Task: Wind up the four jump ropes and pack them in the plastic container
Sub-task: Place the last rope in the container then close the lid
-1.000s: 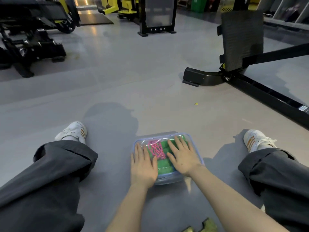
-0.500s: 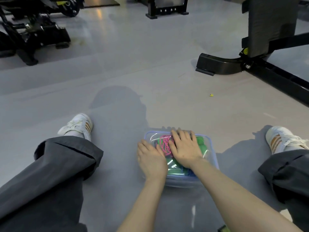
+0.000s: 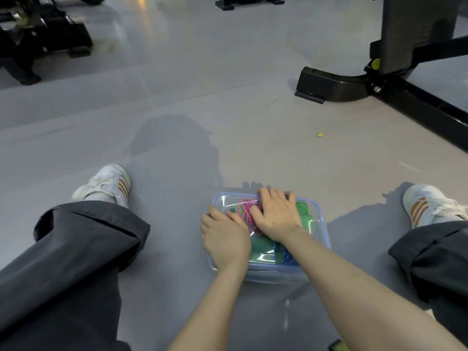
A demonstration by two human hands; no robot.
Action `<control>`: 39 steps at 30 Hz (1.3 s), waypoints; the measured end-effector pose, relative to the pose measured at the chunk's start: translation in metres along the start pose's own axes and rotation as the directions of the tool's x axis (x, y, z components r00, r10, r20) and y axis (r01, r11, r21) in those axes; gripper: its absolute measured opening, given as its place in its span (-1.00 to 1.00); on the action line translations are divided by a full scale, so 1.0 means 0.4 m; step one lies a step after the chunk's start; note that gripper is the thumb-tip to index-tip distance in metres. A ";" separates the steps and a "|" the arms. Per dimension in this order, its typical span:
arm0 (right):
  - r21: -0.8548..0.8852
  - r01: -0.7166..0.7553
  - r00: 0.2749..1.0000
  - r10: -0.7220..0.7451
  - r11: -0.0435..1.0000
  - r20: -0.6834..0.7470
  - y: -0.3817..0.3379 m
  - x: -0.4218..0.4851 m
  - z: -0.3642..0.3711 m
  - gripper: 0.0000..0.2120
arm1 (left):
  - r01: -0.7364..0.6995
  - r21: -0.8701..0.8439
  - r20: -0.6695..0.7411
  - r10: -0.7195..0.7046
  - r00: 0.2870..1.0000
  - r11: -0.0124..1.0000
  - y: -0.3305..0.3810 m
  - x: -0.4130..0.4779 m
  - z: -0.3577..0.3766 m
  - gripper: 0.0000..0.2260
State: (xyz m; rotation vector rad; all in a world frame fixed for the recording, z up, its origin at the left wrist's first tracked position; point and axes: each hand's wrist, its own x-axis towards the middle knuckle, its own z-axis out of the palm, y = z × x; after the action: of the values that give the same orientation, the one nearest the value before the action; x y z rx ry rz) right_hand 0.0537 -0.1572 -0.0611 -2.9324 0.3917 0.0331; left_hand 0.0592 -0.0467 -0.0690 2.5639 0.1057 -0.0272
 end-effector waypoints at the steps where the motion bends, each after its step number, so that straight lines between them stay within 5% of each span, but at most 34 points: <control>1: 0.009 0.004 1.000 -0.004 1.000 -0.002 0.002 0.001 0.002 -0.34 | -0.008 -0.016 0.026 0.009 1.000 1.000 -0.002 0.001 0.001 -0.56; 4: 0.058 0.029 1.000 -0.029 0.998 -0.007 0.008 0.003 -0.002 -0.34 | -0.064 0.021 0.037 0.063 0.997 0.998 -0.008 -0.001 -0.001 -0.52; 6: 0.078 0.044 0.999 -0.044 0.996 0.002 0.011 -0.002 -0.006 -0.34 | -0.284 0.077 -0.017 0.286 0.958 0.956 -0.036 -0.017 0.007 -0.52; 9: 0.107 0.045 0.997 -0.051 0.993 0.052 0.007 -0.009 -0.021 -0.39 | -0.674 -0.023 0.200 0.664 0.720 0.738 -0.077 -0.038 -0.024 -0.32; 11: 0.125 0.049 0.994 -0.061 0.991 0.092 0.011 -0.006 -0.028 -0.52 | -0.783 -0.027 0.387 0.729 0.565 0.622 -0.089 -0.029 -0.058 -0.04; 13: 0.142 0.056 0.988 -0.075 0.988 0.133 0.018 -0.007 -0.037 -0.62 | -0.846 0.067 0.472 0.730 0.494 0.529 -0.095 -0.021 -0.074 0.13; 25: 0.144 0.075 0.985 -0.096 0.987 0.146 0.027 -0.004 -0.032 -0.60 | -0.856 0.237 0.530 0.678 0.510 0.459 -0.092 -0.028 -0.055 0.13; 39: 0.154 0.051 0.973 -0.084 0.987 0.217 0.017 -0.023 -0.055 -0.60 | -0.824 0.175 0.474 0.688 0.550 0.538 -0.098 -0.071 -0.057 0.09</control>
State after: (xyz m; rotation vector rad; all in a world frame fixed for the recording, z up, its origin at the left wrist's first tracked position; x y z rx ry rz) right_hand 0.0431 -0.1654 -0.0404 -2.7540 0.2477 0.3080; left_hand 0.0276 -0.0037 -0.0699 2.6865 -1.3237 -0.1844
